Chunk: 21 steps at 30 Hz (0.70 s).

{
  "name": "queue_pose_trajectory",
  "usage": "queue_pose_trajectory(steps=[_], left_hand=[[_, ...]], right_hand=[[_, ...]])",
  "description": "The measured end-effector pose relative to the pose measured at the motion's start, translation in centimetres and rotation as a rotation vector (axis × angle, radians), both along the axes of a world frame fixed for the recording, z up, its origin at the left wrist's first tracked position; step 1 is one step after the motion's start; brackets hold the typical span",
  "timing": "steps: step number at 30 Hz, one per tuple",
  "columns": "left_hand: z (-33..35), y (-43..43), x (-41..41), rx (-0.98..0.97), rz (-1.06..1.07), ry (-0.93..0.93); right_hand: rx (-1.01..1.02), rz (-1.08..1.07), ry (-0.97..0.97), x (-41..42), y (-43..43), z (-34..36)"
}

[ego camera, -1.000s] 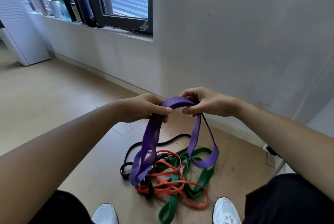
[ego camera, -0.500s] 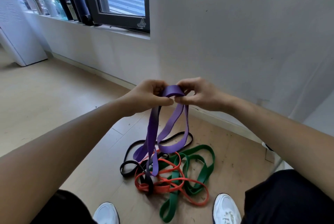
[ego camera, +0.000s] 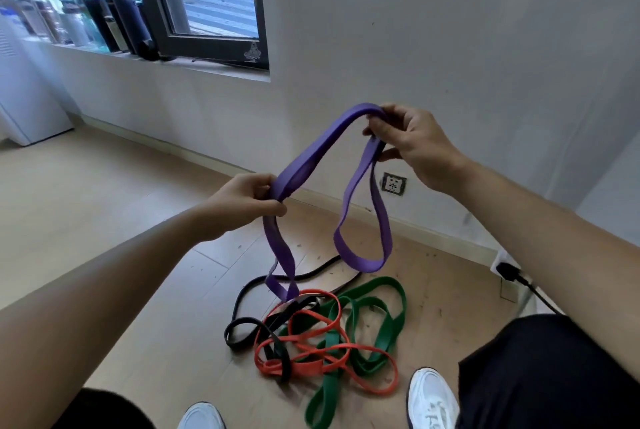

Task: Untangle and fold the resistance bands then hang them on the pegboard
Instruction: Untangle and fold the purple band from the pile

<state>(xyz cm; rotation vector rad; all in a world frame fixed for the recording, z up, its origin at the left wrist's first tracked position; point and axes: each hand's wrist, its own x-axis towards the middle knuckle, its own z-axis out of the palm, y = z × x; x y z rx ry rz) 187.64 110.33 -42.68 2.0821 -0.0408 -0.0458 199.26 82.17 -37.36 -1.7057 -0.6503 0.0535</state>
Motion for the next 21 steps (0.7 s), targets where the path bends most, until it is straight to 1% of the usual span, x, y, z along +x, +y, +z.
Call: queue_pose_trajectory(steps=[3,6,9,10,12,14,16,18,21], left_hand=[[1.5,-0.2,0.0,-0.185,0.043,-0.05],[3.3,-0.8,-0.1,-0.4,0.08,-0.081],[4.8,-2.2,0.0,-0.485,0.056,-0.096],[5.0,-2.7,0.1,-0.492,0.039,-0.097],[5.3,-4.0,0.2,-0.471,-0.009,-0.097],[5.4,-5.1,0.2,-0.397,-0.065,-0.094],[5.3,-5.8,0.2,-0.329,-0.106,-0.084],[5.0,-6.0,0.1,-0.282,-0.129,-0.064],[4.5,-5.6,0.0,-0.213,-0.147,-0.036]], right_hand=[[-0.209,-0.028,0.008,1.0,-1.5,-1.1],[-0.418,0.028,0.011,1.3,-2.3,-2.0],[-0.634,0.124,-0.004,0.7,-1.9,-2.8],[-0.668,0.156,-0.002,0.4,-1.6,-2.9],[-0.632,0.23,0.029,-0.5,-0.6,-2.8],[-0.507,0.308,0.069,-1.5,0.5,-2.0],[-0.376,0.365,0.069,-2.4,1.3,-1.1],[-0.302,0.367,0.039,-2.8,1.7,-0.6],[-0.268,0.328,-0.011,-3.0,1.6,-0.4]])
